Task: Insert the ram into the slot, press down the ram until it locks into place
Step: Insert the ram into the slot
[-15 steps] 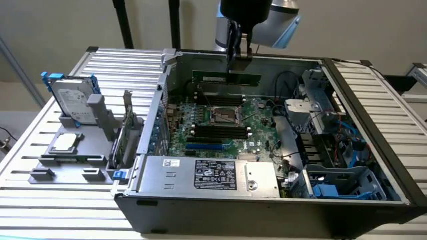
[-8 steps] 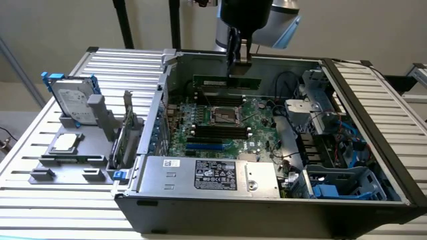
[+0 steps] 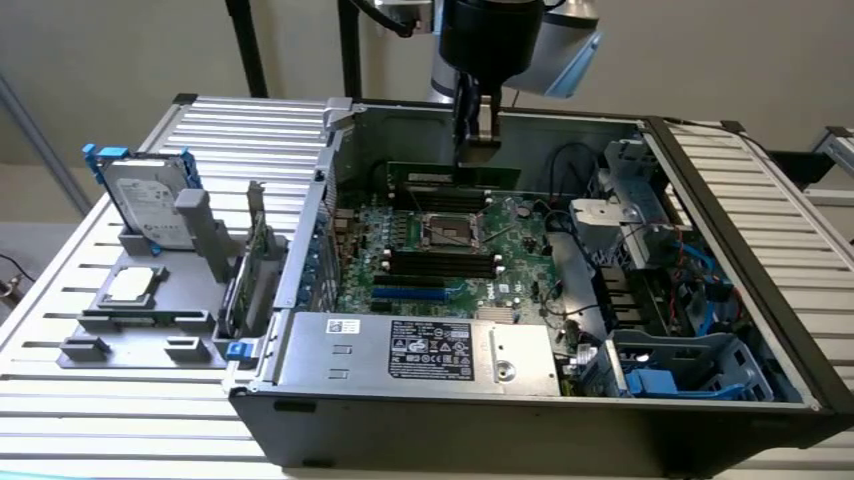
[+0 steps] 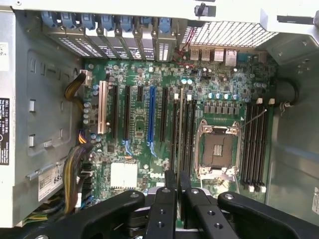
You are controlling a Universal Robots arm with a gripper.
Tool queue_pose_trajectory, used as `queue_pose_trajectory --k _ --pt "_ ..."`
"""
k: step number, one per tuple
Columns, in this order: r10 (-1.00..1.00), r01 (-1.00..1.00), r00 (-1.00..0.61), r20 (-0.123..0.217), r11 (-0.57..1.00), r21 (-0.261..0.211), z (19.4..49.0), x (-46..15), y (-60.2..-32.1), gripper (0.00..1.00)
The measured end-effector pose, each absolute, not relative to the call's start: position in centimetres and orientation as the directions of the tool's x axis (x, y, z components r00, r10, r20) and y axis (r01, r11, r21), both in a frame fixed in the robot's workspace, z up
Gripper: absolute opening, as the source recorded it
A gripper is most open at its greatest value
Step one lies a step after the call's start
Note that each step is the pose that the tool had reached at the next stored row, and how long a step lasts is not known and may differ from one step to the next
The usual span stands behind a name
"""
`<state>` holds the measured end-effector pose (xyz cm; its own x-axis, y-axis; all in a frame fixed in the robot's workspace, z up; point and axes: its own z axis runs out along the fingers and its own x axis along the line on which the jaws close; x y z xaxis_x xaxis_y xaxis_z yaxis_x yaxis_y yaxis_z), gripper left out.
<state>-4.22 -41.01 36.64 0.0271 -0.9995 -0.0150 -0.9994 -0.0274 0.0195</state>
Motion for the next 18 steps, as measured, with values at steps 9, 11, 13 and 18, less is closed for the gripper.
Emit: queue_pose_trajectory --k 9,11,13,18 --pt "-1.000 -1.000 0.027 -0.013 -0.027 0.009 35.0 -4.3 -41.0 0.13" --pt "-1.000 -1.000 0.027 -0.012 -0.027 0.007 34.6 -4.4 -41.0 0.13" --pt "-1.000 -1.000 0.027 -0.012 -0.027 0.006 34.3 -4.5 -41.0 0.13" --pt "-1.000 -1.000 0.027 -0.011 -0.027 0.005 33.4 -4.6 -41.0 0.13"
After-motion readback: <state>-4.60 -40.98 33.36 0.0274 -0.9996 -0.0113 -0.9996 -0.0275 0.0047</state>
